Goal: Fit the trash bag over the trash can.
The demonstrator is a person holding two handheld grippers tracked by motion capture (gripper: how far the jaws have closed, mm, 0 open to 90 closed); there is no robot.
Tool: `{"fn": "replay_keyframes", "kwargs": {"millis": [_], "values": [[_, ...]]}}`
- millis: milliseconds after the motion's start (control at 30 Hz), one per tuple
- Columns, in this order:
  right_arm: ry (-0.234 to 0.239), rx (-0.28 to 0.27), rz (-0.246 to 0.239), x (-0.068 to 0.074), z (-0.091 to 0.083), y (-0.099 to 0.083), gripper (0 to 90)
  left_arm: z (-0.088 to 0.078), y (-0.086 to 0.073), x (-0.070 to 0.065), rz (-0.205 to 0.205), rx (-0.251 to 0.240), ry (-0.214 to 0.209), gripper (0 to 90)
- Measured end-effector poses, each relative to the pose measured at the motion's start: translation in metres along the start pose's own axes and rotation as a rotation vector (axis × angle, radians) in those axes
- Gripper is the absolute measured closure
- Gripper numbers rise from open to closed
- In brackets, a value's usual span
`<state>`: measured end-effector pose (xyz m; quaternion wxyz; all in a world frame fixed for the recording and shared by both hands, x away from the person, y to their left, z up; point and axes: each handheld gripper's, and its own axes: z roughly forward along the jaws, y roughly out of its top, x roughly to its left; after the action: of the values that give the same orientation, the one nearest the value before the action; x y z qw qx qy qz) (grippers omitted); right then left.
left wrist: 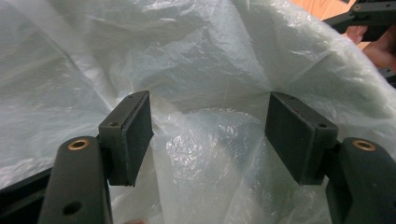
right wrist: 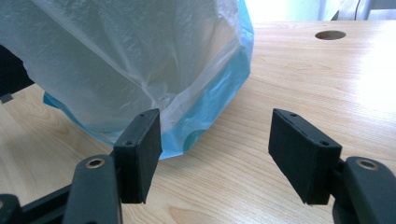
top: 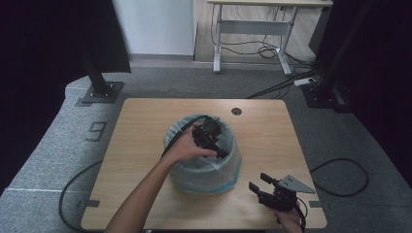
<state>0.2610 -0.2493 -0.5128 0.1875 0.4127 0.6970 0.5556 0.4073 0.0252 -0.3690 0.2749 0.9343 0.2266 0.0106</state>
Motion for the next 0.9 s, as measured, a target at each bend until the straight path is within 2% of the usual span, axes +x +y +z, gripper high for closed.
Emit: {"fn": "replay_keyframes", "kwargs": {"millis": [167,333,467,600,733,900], "values": [[-0.010,-0.010,0.003,0.000,-0.001,0.000,34.2,-0.029,-0.010,0.004,-0.019,-0.096,0.000,31.6],[-0.009,-0.003,0.000,-0.001,0.000,0.000,34.2,-0.058,-0.031,0.009,-0.040,-0.139,0.016,31.3],[-0.016,-0.003,0.006,-0.002,0.000,-0.001,34.2,-0.071,-0.049,0.012,-0.051,-0.120,0.055,29.4],[-0.016,-0.003,0.008,-0.001,0.001,0.000,34.2,-0.076,-0.061,0.017,-0.055,-0.094,0.072,28.2],[-0.015,0.004,0.005,0.000,0.003,-0.001,34.2,-0.066,-0.063,0.022,-0.066,-0.047,0.078,28.1],[-0.021,0.006,0.008,-0.002,0.003,-0.002,34.2,-0.049,-0.059,0.025,-0.060,0.033,0.105,26.8]]}}
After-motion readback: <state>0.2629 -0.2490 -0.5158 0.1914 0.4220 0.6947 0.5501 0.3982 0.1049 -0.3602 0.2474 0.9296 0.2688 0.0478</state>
